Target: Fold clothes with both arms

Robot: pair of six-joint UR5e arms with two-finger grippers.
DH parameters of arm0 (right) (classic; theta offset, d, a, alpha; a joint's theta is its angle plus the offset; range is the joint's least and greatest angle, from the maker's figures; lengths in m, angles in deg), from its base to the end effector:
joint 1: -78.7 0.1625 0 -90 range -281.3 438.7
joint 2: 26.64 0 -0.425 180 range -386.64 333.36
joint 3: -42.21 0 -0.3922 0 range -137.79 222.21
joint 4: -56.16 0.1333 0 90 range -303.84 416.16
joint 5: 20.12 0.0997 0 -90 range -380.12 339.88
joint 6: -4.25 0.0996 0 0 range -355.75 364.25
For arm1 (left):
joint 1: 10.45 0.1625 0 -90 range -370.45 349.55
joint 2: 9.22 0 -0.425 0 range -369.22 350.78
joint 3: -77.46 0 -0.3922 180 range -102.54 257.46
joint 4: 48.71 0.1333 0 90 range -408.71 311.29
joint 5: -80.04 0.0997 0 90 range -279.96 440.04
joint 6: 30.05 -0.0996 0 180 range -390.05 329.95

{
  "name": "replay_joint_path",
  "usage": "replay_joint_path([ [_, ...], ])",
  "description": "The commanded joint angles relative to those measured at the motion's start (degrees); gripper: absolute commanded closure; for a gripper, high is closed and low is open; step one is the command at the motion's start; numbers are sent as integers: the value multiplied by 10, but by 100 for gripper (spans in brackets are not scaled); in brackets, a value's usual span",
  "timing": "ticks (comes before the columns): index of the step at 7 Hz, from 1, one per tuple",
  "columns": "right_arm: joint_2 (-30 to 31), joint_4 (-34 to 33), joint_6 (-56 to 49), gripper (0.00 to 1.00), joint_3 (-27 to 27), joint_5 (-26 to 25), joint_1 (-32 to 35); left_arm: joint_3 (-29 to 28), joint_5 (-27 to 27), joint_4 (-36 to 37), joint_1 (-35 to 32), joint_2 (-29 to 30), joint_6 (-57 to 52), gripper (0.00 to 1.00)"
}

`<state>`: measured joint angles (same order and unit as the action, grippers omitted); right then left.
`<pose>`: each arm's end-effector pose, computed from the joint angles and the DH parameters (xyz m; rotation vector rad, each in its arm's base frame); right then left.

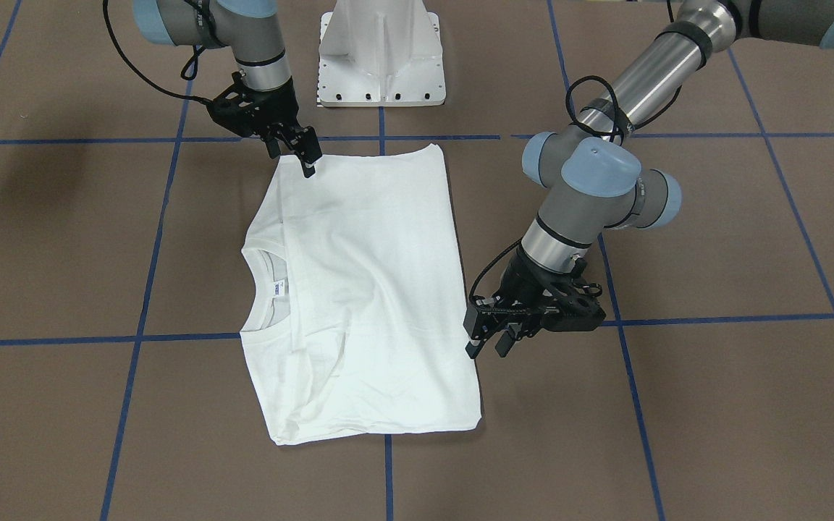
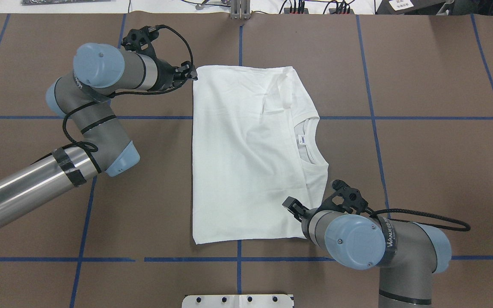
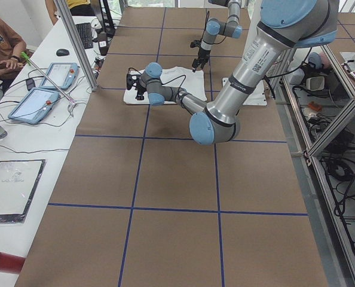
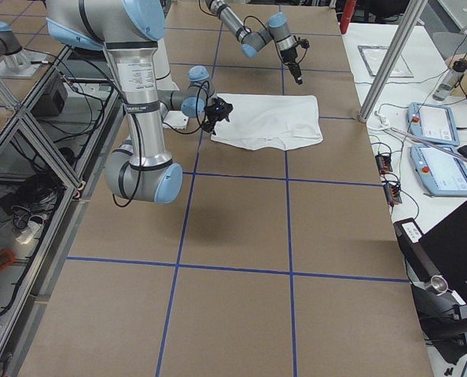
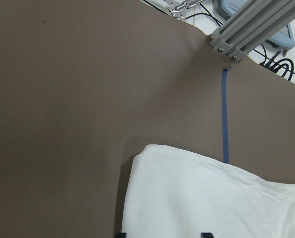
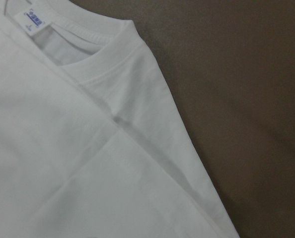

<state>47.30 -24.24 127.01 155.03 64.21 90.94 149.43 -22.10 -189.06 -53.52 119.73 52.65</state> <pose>-0.5200 -0.2593 0.3158 -0.0607 -0.8720 0.7782 0.4768 -0.5995 0.2898 0.3636 1.2083 -0.4084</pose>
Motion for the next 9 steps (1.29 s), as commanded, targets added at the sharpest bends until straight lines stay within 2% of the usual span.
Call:
replay_joint_path([
  [1, 4, -1, 4, 6, -6, 1, -1, 0, 0, 0, 0, 0, 0, 41],
  [3, 3, -21, 12, 11, -5, 3, -4, 5, 1, 0, 0, 0, 1, 40],
  [5, 2, -21, 27, 22, -6, 4, -8, 19, 2, 0, 0, -14, 1, 39],
  [9, 1, -21, 28, 31, -11, 4, -13, 50, 2, 0, 0, -39, 1, 39],
])
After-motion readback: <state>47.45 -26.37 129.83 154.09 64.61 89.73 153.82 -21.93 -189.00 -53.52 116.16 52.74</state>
